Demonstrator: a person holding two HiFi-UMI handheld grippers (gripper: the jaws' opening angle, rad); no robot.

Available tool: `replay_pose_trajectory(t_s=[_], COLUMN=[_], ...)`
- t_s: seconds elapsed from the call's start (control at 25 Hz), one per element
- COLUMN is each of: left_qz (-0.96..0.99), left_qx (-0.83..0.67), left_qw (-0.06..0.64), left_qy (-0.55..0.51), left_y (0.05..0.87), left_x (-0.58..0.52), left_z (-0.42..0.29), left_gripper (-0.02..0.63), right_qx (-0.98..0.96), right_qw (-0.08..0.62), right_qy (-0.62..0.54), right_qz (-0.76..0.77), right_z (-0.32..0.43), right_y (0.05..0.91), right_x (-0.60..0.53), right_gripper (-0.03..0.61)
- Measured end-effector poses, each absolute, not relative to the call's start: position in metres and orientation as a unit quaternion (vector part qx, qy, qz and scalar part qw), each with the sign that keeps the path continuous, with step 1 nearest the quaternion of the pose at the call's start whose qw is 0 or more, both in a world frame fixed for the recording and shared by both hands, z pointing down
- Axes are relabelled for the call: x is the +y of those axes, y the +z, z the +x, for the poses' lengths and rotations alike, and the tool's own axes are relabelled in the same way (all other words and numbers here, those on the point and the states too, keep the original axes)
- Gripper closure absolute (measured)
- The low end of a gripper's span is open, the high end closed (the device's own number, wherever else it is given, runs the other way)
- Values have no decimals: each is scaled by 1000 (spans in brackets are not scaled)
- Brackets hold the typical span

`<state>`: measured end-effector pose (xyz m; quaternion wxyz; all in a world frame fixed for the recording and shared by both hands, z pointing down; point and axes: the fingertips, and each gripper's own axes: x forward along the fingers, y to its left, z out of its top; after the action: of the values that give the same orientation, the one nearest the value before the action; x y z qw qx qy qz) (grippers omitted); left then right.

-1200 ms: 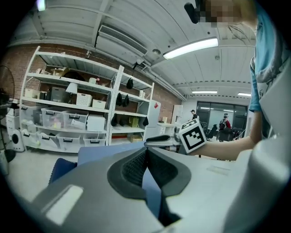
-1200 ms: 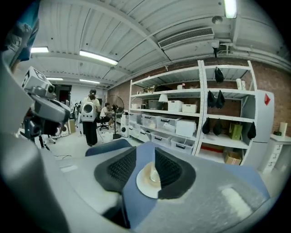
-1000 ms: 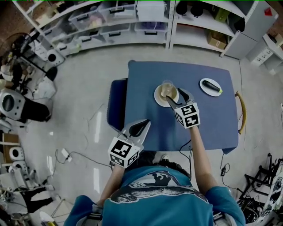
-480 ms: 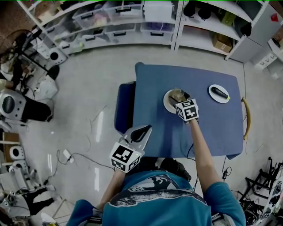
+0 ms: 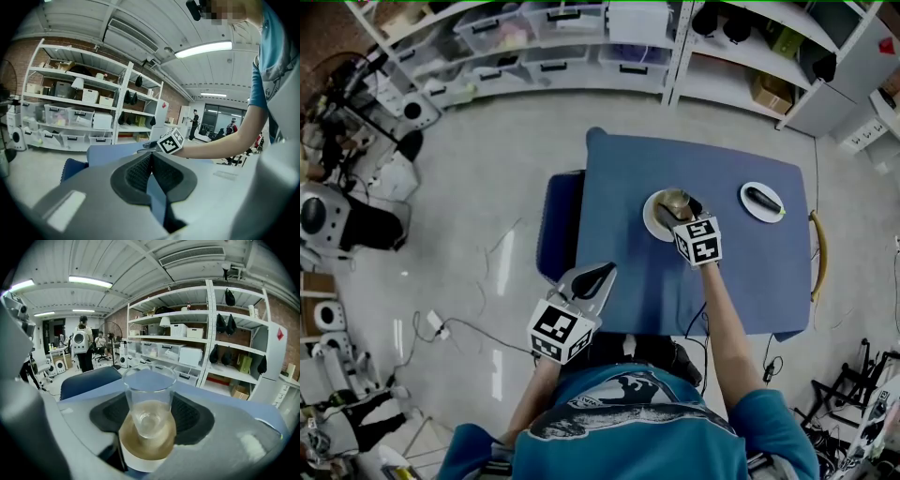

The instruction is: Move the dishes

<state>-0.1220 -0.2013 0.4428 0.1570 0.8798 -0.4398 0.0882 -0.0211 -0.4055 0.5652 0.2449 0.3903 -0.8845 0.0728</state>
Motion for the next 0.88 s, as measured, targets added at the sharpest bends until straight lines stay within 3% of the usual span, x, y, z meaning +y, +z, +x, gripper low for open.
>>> replay_pose_trajectory(t_s=[0.44, 0.88], left_qz=[885, 907], left_qx=[-431, -388], left_qw=[153, 132], left_qy=[89, 99], left_y=[439, 438], left_x=[-202, -211], left_z=[-78, -4], left_gripper=[600, 600], right_qx=[-898, -848], right_qw=[166, 195], right_qy=[41, 50], right_qz=[404, 490], right_z=[31, 184], right_y=[479, 490], right_x=[-389, -369], right_gripper=[302, 302])
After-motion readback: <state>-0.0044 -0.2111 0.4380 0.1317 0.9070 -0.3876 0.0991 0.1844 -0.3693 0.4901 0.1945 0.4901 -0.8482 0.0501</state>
